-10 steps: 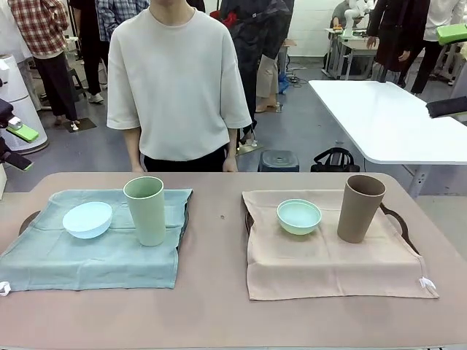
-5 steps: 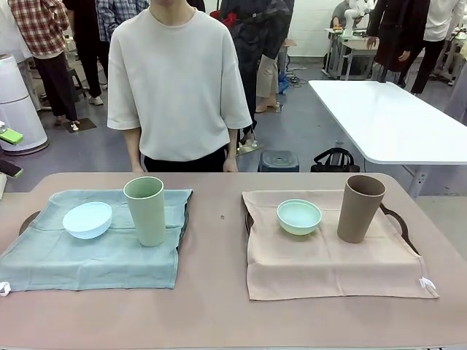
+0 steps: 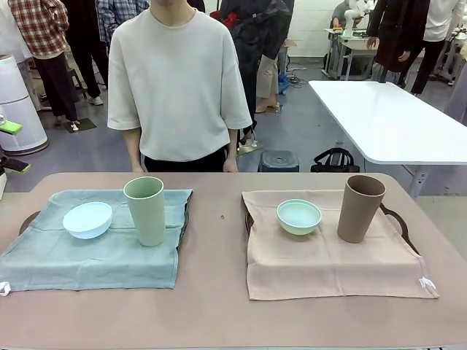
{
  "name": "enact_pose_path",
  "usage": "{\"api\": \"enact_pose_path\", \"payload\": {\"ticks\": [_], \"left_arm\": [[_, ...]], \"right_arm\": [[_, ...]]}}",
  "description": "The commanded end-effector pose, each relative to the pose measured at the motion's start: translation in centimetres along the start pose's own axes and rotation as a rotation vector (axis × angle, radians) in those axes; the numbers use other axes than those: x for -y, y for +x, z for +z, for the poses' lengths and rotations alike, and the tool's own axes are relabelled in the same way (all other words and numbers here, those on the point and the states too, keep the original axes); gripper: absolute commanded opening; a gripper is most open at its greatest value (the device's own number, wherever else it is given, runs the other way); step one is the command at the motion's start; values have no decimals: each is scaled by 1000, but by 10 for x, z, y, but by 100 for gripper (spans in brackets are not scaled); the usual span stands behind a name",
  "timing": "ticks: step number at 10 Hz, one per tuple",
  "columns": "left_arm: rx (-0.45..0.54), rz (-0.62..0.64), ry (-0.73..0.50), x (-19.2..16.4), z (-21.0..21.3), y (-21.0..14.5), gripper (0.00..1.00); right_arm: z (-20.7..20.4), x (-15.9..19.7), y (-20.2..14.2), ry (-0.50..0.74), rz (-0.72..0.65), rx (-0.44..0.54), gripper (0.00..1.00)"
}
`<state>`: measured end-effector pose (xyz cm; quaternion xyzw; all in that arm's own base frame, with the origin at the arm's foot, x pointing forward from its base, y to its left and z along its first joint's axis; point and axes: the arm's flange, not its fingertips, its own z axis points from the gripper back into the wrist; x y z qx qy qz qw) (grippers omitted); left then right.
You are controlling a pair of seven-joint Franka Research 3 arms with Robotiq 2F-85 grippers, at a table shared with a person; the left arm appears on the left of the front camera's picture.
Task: Set up a tray with a mat and arrange the tableware.
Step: Place the Picnic Bowl and Reusable plastic cup back onto the Handle tray in front of the human's position.
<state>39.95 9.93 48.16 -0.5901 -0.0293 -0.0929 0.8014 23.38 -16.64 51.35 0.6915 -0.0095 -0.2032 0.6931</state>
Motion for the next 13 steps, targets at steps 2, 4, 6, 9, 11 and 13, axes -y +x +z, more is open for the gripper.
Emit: {"api": "enact_pose_path", "payload": {"ticks": [2, 4, 6, 9, 11, 13], "left_arm": [[170, 14, -17, -4, 39, -13, 100], [274, 50, 20, 0, 51, -23, 100], [314, 52, 29, 6, 61, -34, 100], [269, 38, 37, -3, 70, -28, 100], [269, 38, 37, -3, 70, -28, 100], [269, 38, 37, -3, 70, -28, 100]], "right_arm": [[21, 17, -11, 20, 23, -51, 94], [36, 27, -15, 37, 22, -52, 94], [41, 30, -18, 46, 21, -43, 94], [32, 28, -17, 45, 2, -27, 94], [32, 28, -17, 45, 2, -27, 94], [32, 28, -17, 45, 2, -27, 94]]}}
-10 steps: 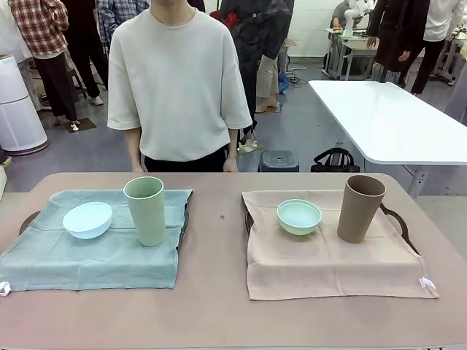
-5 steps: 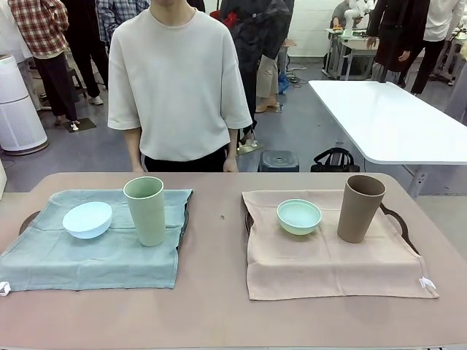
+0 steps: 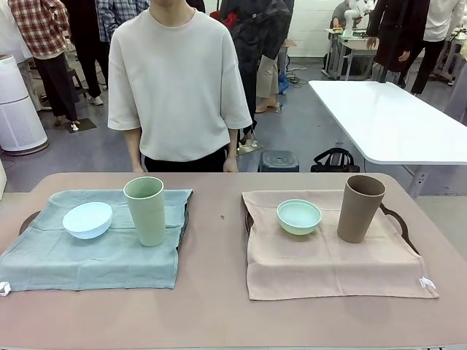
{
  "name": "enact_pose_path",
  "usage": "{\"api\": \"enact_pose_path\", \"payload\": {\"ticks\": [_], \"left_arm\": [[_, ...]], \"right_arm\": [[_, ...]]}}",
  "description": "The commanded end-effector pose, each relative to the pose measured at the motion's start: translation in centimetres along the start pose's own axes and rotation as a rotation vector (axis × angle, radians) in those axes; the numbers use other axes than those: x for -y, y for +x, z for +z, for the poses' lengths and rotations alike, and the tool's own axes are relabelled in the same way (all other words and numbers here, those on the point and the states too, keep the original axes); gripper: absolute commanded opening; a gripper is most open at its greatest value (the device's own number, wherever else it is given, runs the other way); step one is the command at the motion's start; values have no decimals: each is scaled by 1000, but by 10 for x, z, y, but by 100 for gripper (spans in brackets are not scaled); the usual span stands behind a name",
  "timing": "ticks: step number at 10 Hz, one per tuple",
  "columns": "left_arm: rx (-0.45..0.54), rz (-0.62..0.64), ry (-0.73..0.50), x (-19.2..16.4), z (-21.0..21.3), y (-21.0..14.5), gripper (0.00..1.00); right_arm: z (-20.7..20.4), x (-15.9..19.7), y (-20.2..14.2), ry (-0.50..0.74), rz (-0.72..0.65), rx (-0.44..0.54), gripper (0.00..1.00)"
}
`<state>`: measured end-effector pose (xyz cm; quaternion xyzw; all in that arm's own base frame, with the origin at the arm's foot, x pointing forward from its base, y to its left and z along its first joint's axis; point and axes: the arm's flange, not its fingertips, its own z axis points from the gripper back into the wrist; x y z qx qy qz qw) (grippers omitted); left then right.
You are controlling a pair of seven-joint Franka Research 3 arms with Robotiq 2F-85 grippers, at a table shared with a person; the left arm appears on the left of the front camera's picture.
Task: Set up a tray with a mat and arrange the tableware.
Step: Place the Picnic Bowl and Reusable plastic cup back onto the Handle tray in front of the human's position.
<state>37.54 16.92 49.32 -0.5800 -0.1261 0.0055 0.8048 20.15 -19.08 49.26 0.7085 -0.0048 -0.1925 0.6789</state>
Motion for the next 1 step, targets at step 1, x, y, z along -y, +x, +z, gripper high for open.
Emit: {"api": "enact_pose_path", "payload": {"ticks": [1], "left_arm": [[-1, -5, -7, 2, 1, 2, 100]], "right_arm": [[0, 1, 0, 4, 0, 1, 94]]}}
